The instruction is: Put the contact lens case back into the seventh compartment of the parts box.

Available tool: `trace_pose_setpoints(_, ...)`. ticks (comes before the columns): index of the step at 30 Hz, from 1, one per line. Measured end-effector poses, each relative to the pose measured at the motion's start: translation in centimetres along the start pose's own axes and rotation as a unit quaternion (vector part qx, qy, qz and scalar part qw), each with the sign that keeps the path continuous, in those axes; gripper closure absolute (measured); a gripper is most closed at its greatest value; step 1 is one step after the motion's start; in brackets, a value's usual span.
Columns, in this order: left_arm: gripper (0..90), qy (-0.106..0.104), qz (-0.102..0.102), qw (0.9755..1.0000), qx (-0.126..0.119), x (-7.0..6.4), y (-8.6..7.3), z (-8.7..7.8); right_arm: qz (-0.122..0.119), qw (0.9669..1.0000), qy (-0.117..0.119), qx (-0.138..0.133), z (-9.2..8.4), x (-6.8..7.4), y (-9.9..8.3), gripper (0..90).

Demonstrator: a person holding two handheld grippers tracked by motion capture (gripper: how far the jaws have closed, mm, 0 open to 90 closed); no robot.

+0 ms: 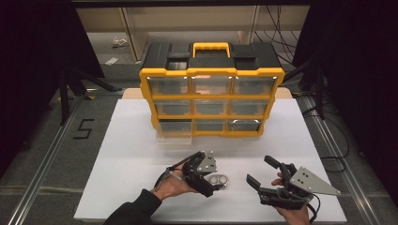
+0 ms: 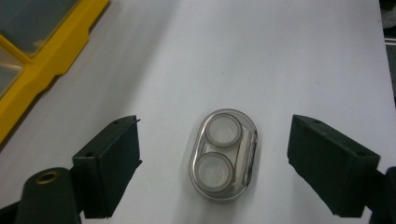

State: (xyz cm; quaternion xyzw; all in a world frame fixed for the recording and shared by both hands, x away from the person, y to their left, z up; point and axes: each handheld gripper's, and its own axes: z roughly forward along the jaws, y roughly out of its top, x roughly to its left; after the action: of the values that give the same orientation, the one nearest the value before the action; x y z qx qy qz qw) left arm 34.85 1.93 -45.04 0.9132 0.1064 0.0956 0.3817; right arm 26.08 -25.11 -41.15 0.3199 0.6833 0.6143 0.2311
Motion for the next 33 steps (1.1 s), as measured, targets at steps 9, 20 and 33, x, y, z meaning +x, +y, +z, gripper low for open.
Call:
trace_pose_setpoints(9,16.8,-0.014,0.001,0.9997,0.019,-0.1,0.3,1.0,-0.003,1.0,0.001,0.006,0.0,0.1,0.1,15.5)
trace_pose_setpoints(20,16.9,-0.022,0.003,0.9987,0.046,0.3,0.2,2.1,-0.004,1.0,0.001,0.002,0.1,0.1,0.0,15.5)
trace_pose_setpoints(33,18.4,-0.03,0.019,0.9962,0.079,0.3,0.0,3.4,-0.004,1.0,0.001,0.002,0.2,0.0,0.0,15.5)
